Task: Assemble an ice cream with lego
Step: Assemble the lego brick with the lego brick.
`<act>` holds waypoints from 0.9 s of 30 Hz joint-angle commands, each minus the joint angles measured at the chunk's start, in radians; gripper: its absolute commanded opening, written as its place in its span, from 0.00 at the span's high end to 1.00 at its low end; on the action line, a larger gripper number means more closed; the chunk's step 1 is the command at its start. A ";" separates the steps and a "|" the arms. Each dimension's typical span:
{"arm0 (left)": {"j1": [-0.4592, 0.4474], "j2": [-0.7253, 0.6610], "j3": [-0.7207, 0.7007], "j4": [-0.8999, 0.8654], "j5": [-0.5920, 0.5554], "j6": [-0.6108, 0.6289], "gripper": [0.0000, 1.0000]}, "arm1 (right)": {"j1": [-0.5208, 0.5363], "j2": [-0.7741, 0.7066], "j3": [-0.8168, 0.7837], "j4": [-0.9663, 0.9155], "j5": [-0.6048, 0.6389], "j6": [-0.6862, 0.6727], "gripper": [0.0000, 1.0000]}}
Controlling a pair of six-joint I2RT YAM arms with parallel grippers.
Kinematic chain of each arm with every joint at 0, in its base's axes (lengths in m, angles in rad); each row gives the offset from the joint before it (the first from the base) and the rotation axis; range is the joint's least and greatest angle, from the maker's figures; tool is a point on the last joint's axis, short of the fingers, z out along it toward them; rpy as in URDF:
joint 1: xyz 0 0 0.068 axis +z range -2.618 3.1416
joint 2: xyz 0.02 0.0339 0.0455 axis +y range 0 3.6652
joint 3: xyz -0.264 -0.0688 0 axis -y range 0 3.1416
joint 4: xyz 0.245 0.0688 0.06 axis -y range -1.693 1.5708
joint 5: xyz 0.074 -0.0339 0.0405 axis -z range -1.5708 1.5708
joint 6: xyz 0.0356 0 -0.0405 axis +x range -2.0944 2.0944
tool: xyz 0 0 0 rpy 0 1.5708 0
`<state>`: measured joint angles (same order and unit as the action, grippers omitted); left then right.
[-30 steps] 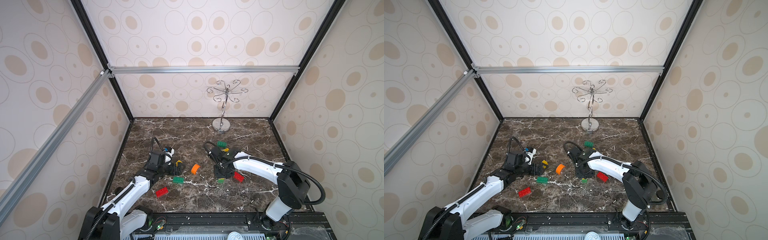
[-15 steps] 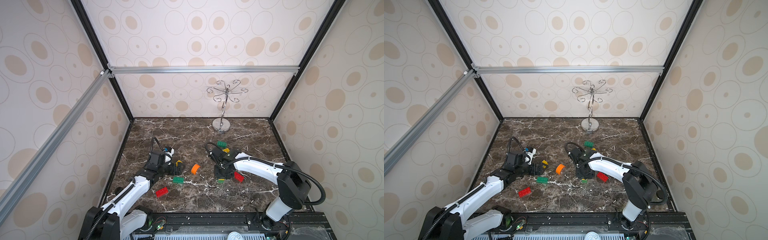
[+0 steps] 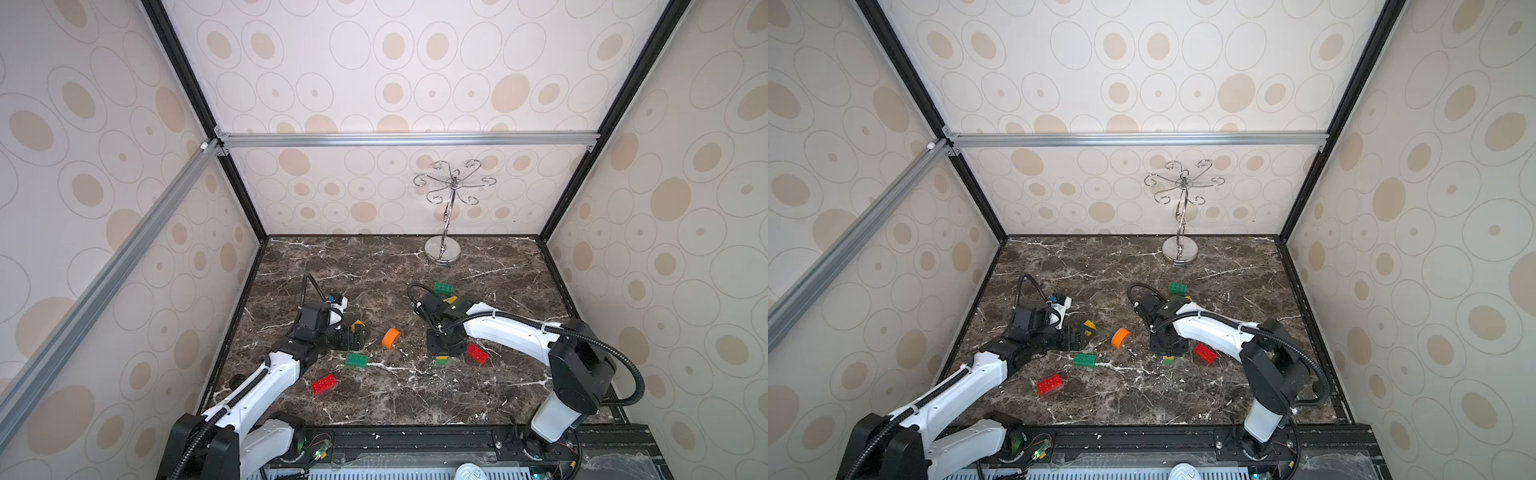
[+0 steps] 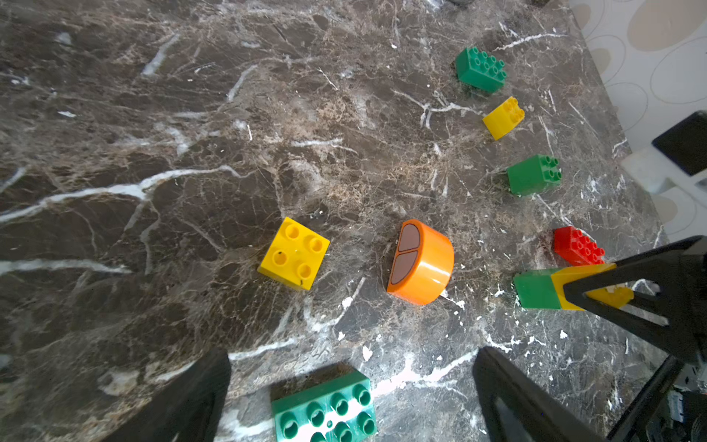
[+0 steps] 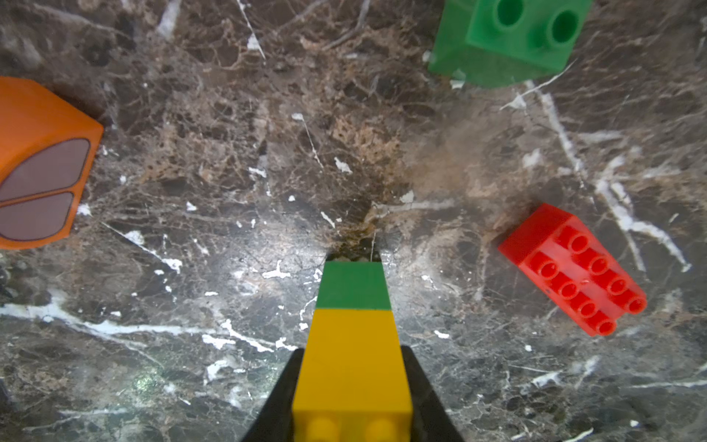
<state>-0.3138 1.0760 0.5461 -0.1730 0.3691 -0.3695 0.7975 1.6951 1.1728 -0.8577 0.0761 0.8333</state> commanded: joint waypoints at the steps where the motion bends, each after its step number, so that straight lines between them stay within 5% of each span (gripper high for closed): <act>1: 0.005 -0.018 -0.002 0.010 -0.014 0.011 0.00 | 0.003 0.097 -0.018 0.045 0.006 0.037 1.00; 12: 0.005 -0.032 -0.003 0.007 -0.019 0.012 0.00 | -0.005 0.155 0.043 0.028 0.021 0.006 1.00; 27: 0.005 -0.051 -0.005 0.008 -0.026 0.011 0.00 | -0.006 0.112 0.047 0.006 0.006 0.014 0.65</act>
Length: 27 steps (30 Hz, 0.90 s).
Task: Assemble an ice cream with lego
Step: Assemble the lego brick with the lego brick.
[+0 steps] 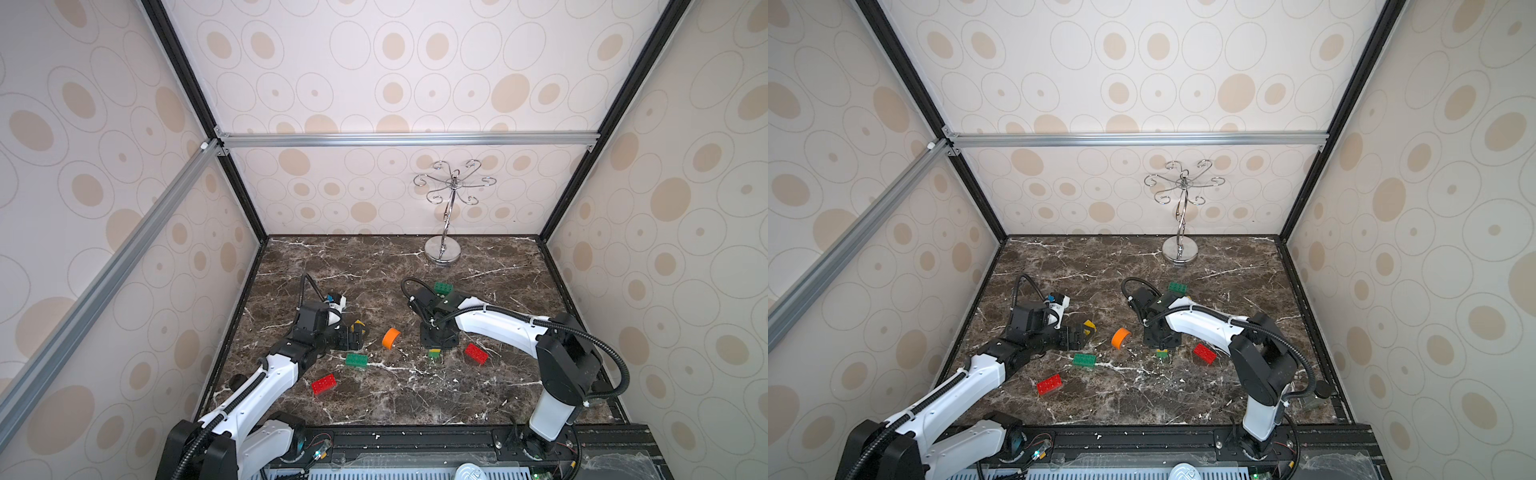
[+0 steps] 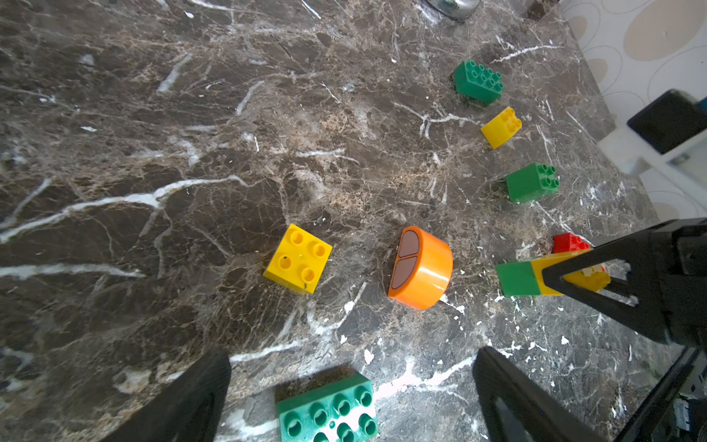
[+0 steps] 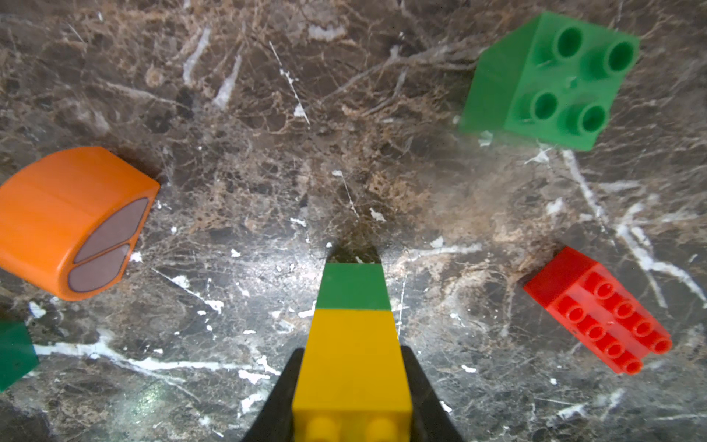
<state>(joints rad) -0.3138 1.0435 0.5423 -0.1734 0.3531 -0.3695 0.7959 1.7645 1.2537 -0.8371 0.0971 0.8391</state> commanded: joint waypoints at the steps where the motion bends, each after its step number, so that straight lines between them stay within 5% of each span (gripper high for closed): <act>1: 0.005 -0.020 -0.001 0.008 -0.010 0.010 0.00 | -0.004 0.041 -0.035 -0.014 -0.015 0.010 0.63; 16: 0.005 -0.035 -0.002 0.008 -0.019 0.009 0.00 | -0.004 -0.007 -0.032 0.002 -0.021 0.001 0.28; 27: 0.006 -0.048 -0.005 0.009 -0.031 0.005 0.00 | -0.013 -0.256 -0.031 -0.142 0.050 0.014 0.17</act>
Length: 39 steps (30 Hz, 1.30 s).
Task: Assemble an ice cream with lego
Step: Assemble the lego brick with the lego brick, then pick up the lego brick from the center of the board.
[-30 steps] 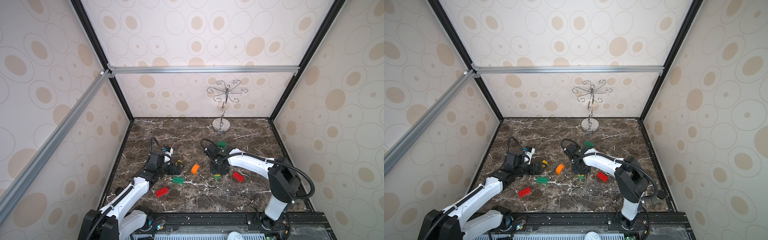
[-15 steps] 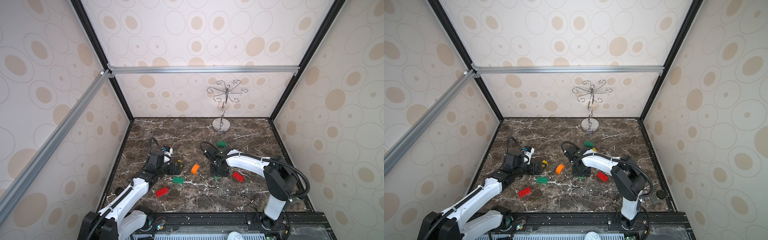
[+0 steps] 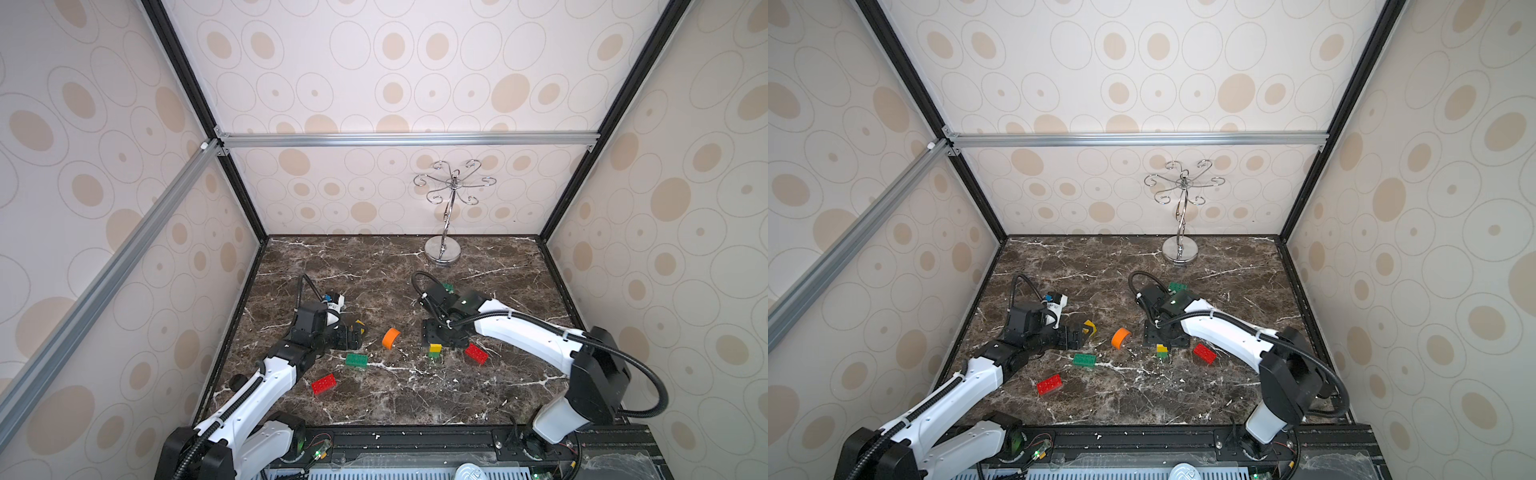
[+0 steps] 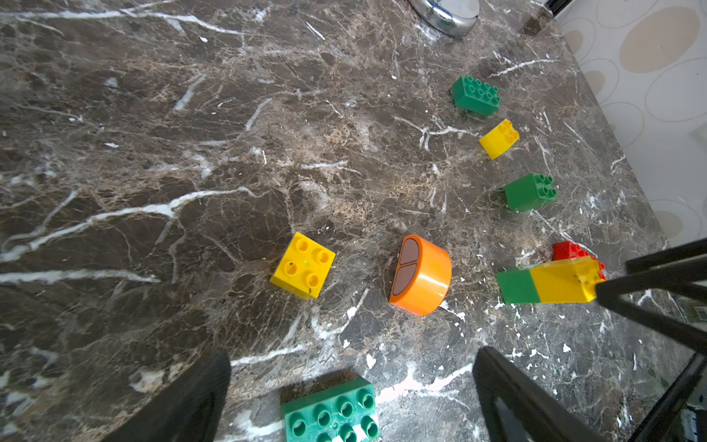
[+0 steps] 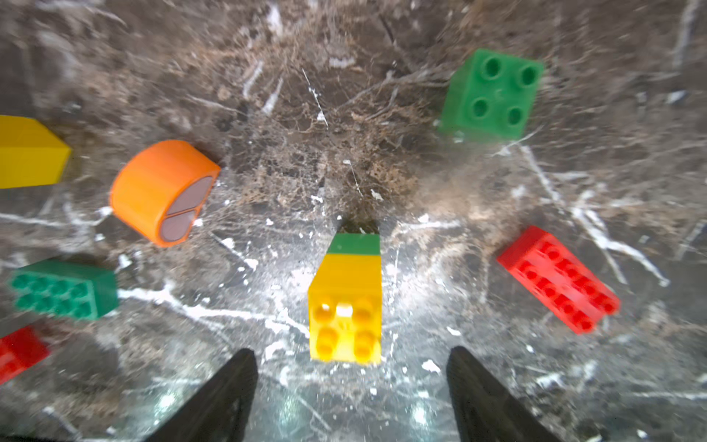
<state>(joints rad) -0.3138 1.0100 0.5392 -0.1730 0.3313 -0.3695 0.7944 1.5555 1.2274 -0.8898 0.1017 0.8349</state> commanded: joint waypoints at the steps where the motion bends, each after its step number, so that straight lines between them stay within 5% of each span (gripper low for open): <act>1: 0.006 -0.014 -0.002 0.009 -0.008 0.004 0.00 | -0.024 -0.068 -0.014 -0.097 0.044 0.021 0.16; 20: 0.006 -0.030 -0.004 0.012 -0.012 0.000 0.00 | -0.392 -0.092 -0.301 0.068 -0.124 -0.019 0.10; 39: 0.006 -0.025 -0.004 0.015 -0.014 0.000 0.00 | -0.439 -0.071 -0.417 0.227 -0.119 0.111 0.05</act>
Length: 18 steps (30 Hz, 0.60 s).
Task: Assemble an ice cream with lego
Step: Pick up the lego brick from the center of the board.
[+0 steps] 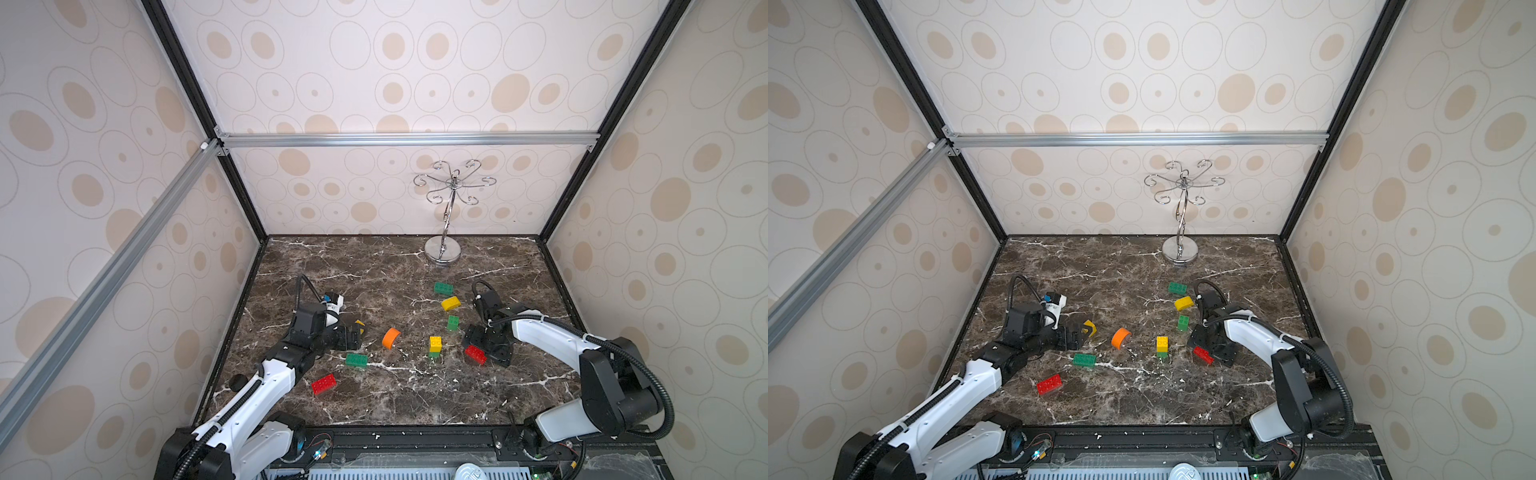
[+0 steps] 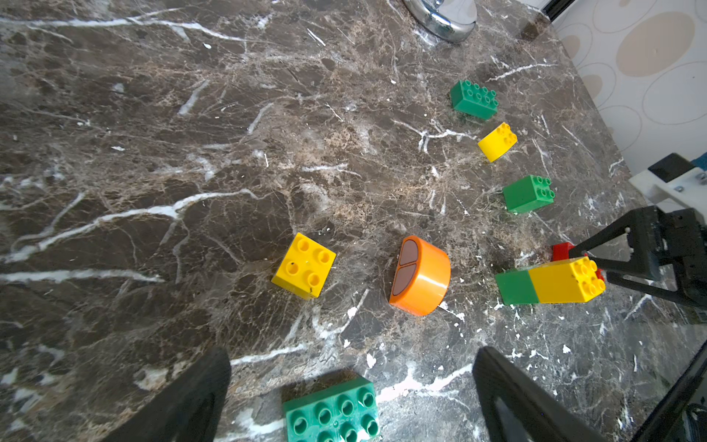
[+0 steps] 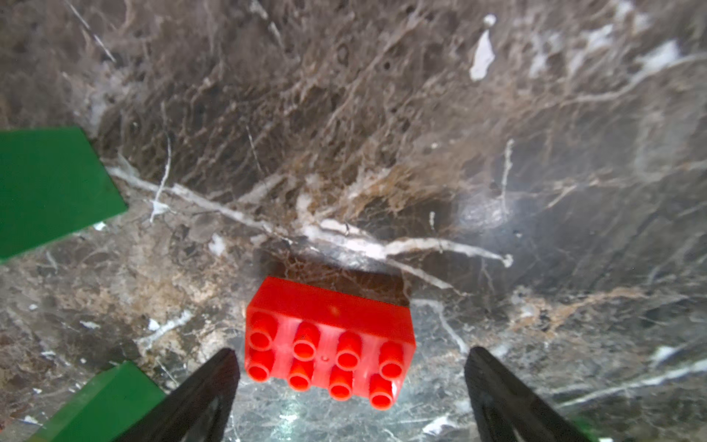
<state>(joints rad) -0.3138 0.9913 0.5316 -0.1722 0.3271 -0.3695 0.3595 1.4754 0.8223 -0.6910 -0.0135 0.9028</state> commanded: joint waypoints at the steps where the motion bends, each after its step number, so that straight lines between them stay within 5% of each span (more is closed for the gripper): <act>1: 0.006 -0.006 0.004 0.015 -0.011 0.001 0.00 | -0.003 0.015 -0.014 0.039 -0.009 0.042 0.05; 18: 0.006 -0.013 0.002 0.011 -0.015 0.001 0.00 | -0.004 0.038 -0.038 0.078 -0.015 0.054 0.23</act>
<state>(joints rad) -0.3138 0.9913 0.5316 -0.1722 0.3225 -0.3698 0.3588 1.5036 0.7944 -0.6094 -0.0280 0.9405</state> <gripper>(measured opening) 0.999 0.783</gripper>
